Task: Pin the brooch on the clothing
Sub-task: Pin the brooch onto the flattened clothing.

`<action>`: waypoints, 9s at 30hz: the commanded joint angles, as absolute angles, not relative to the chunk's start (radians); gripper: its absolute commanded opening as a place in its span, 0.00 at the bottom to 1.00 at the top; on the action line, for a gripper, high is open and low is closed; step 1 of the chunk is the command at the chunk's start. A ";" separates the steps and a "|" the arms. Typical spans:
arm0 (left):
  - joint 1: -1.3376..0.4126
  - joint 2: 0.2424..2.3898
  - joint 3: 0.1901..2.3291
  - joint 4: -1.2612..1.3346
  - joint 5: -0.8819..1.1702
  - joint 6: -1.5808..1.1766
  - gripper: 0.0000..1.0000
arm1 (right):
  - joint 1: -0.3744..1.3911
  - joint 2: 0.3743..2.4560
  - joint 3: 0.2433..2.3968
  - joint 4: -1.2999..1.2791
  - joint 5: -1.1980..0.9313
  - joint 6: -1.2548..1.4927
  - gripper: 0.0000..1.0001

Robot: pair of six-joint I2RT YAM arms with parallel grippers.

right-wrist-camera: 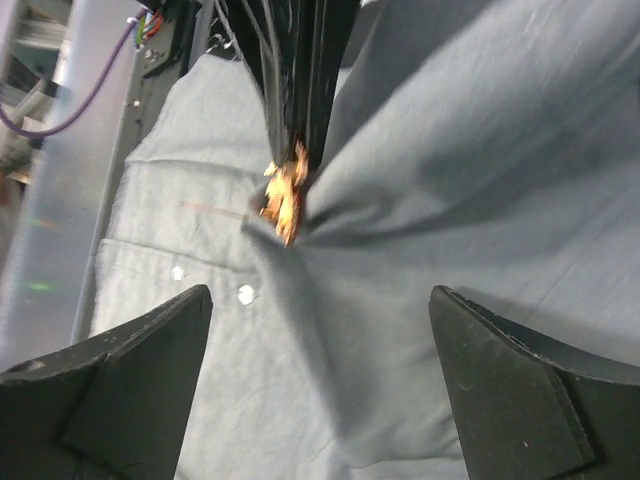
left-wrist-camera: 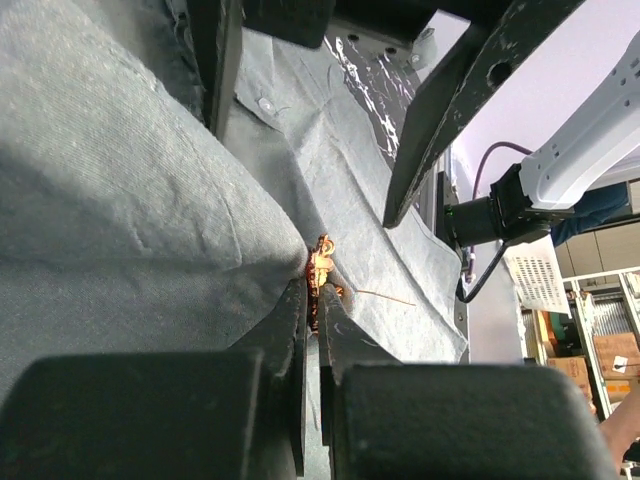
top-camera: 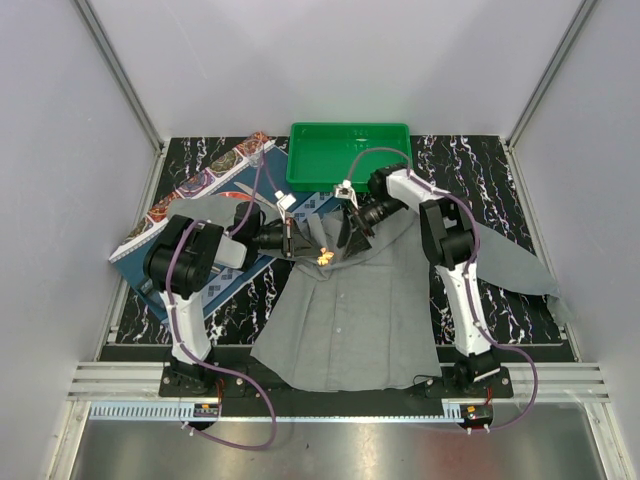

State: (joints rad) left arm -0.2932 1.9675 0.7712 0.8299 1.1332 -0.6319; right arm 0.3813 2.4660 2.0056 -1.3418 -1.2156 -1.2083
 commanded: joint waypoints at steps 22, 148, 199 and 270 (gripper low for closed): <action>-0.270 2.040 0.721 1.255 1.140 -0.868 0.00 | 0.416 2.171 1.532 -0.543 -1.183 -0.528 0.98; -0.276 2.079 0.689 1.548 1.154 -1.051 0.00 | 0.457 2.003 1.410 -0.503 -1.062 -0.755 1.00; -0.276 2.085 0.683 1.591 1.161 -1.068 0.00 | 0.476 2.054 1.457 -0.494 -1.088 -0.637 0.75; -0.278 2.017 0.644 1.666 1.138 -1.048 0.00 | 0.505 2.118 1.536 -0.557 -0.928 -0.606 0.21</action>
